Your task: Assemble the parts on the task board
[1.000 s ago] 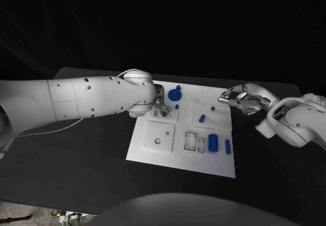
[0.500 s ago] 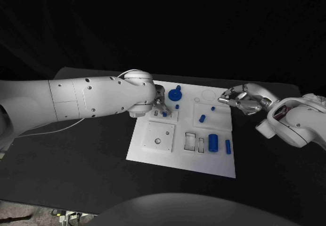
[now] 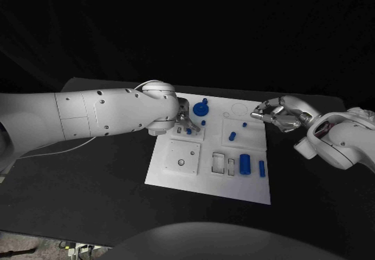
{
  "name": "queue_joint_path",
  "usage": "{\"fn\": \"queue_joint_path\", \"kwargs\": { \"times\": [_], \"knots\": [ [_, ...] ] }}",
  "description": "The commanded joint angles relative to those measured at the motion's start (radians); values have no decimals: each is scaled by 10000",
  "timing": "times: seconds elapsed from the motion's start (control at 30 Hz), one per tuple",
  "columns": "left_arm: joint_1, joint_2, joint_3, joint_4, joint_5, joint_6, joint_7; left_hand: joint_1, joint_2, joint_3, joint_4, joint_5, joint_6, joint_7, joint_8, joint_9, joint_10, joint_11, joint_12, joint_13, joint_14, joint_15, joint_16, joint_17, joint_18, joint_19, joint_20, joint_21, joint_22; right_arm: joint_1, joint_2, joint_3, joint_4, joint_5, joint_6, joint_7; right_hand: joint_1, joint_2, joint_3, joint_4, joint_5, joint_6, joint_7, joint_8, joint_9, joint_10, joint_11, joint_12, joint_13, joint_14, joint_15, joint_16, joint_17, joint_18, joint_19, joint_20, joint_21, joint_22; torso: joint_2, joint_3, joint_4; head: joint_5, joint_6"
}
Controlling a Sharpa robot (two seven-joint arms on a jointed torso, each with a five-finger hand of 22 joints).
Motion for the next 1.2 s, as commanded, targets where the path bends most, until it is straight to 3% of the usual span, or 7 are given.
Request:
{"fn": "queue_joint_path", "kwargs": {
  "times": [0.03,0.33,0.47,0.83,0.97,1.03,1.2],
  "knots": [
    [-77,-14,-45,-10,-332,-114,-1135,-197,-2,-181,54,-50,-417,104,-108,33,1045,63,24,2631,1069,79,24,2630,-12,466,100,15,1977,-12,-6,-1,-5,-8,30,120,152,-3,9,-60,79,-69,-2,-61,-1,1059,81,38,2633,1042,97,34,2628,161,-63,-5,-30,1918,-1,0,8,-6,2],
    [-62,-304,1,293,-572,-748,-964,-654,46,-640,103,-70,-317,57,68,211,1045,32,24,2631,1069,56,24,2630,-45,566,87,108,2086,-15,-44,-1,7,49,-76,218,139,-4,-3,-45,85,-94,7,-71,-6,1059,87,38,2633,1042,100,34,2628,161,-60,-3,-29,1919,11,-5,9,-55,2],
    [83,-697,148,782,-703,-1324,-743,-614,24,-729,81,-66,-252,23,174,296,1045,5,24,2631,1069,34,24,2630,-69,634,68,177,2159,-15,-105,0,61,97,-247,362,99,-9,-33,-3,83,-145,21,-93,-17,1059,91,38,2633,1042,104,34,2628,155,-42,2,-15,1927,14,0,2,-59,2],
    [1252,-1800,435,1812,-349,-1162,-1173,-469,30,-847,95,-44,2,-78,392,426,1045,-77,24,2631,1069,-32,24,2630,-131,795,10,346,2338,-11,-223,0,176,201,-486,576,-22,0,-105,118,70,-204,32,-115,-34,1059,91,38,2633,1042,108,34,2628,141,10,8,28,1948,15,-7,26,-119,2],
    [1524,-1884,543,1563,-25,-500,-1308,-79,235,-746,85,201,118,-139,460,459,1045,-138,24,2631,1069,-82,24,2630,-191,945,-47,511,2509,-8,-234,0,199,214,-451,559,-34,6,-110,129,71,-205,32,-116,-35,1059,91,38,2633,1042,108,34,2628,137,22,9,40,1953,3,5,21,-68,2],
    [1557,-1829,557,1405,56,-271,-1346,-38,259,-745,86,250,149,-150,473,463,1045,-145,24,2631,1069,-93,24,2630,-198,961,-52,528,2527,-8,-231,0,201,216,-438,552,-34,6,-110,130,71,-205,31,-115,-35,1059,91,38,2633,1042,108,34,2628,137,24,9,41,1953,2,3,18,-49,2],
    [1620,-1197,529,246,458,742,-1459,-30,308,-769,102,269,244,-172,499,465,1045,-161,24,2631,1069,-106,24,2630,-193,950,-64,515,2515,-7,-171,0,188,221,-345,507,-44,16,-112,139,75,-202,30,-113,-35,1059,92,38,2633,1042,108,34,2628,128,52,9,69,1965,15,-25,-17,-26,2]
  ]
}}
